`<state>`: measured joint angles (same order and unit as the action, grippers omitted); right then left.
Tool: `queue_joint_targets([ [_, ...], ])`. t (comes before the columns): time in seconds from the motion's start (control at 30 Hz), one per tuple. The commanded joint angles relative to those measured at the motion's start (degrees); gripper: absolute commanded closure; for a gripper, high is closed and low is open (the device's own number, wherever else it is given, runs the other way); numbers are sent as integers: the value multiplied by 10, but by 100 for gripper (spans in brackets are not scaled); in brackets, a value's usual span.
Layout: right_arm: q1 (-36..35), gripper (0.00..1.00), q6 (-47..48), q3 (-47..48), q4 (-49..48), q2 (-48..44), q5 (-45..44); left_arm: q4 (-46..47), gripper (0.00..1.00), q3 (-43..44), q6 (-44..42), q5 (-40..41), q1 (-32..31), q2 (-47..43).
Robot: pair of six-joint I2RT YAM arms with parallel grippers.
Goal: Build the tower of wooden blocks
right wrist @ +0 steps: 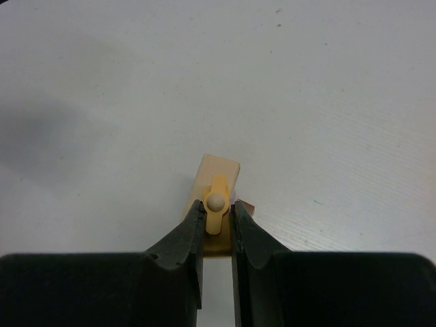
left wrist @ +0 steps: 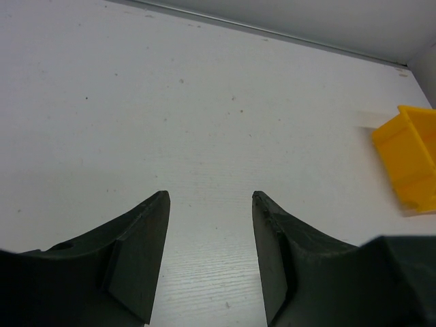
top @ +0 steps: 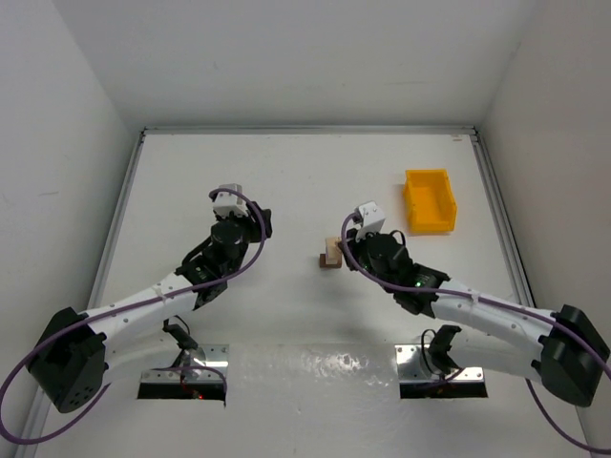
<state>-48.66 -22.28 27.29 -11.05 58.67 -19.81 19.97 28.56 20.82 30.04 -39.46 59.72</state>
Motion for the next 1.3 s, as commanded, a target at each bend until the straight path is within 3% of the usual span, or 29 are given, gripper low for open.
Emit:
queue_joint_targets([
  [0.0, -38, 100, -23, 52, 22, 7, -143, 18, 51, 9, -6, 9, -5, -6],
  [0.13, -92, 100, -29, 88, 55, 25, -252, 21, 52, 5, -2, 9, -6, -13],
  [0.37, -146, 100, -65, 130, 67, 92, -326, 31, 53, 0, 7, -2, -5, -12],
  [0.57, -151, 100, -90, 139, 78, 105, -371, 40, 53, -8, 3, 20, -5, -4],
  [1.27, -164, 98, -169, 129, 65, 144, -372, 39, 53, -5, 18, 12, -5, 0],
])
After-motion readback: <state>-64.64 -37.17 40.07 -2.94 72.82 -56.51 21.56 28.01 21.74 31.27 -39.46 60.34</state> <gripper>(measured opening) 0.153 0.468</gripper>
